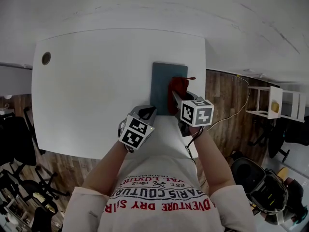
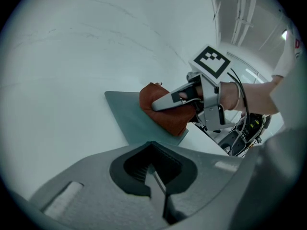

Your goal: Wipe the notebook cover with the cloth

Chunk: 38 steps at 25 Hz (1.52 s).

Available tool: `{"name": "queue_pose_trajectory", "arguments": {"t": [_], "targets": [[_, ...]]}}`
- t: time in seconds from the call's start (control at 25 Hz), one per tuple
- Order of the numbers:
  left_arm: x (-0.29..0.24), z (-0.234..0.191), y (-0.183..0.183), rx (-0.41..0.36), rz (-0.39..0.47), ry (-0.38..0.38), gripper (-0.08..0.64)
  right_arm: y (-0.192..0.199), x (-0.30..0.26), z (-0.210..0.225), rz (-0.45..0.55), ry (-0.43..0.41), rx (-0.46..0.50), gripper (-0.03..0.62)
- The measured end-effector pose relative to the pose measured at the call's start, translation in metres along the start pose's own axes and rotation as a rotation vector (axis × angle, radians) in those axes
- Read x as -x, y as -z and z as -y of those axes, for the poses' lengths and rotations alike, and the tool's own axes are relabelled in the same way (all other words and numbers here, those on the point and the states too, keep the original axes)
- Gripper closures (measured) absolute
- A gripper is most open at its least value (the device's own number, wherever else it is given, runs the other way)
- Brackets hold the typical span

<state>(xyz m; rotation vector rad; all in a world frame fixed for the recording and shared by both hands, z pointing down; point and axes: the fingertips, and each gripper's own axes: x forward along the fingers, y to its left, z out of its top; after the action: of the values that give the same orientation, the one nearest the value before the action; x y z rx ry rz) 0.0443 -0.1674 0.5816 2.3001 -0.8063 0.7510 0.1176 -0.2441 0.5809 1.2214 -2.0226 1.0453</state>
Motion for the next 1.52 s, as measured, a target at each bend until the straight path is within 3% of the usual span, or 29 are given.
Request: {"name": "queue_pose_trajectory", "arguments": {"t": [0.68, 0.84, 1.16, 1.52], "targets": [[0.0, 0.0, -0.001, 0.0, 0.002, -0.002, 0.551, 0.017, 0.042, 0.075, 0.013, 0.173, -0.137, 0.522], [0.001, 0.001, 0.0, 0.007, -0.002, 0.008, 0.551, 0.017, 0.049, 0.051, 0.025, 0.125, -0.112, 0.521], [0.001, 0.003, -0.002, 0.031, -0.005, 0.049, 0.551, 0.025, 0.032, -0.043, -0.059, -0.111, 0.024, 0.521], [0.002, 0.003, 0.001, -0.001, -0.01, 0.036, 0.551, 0.038, -0.004, -0.086, -0.118, -0.163, 0.025, 0.522]]}}
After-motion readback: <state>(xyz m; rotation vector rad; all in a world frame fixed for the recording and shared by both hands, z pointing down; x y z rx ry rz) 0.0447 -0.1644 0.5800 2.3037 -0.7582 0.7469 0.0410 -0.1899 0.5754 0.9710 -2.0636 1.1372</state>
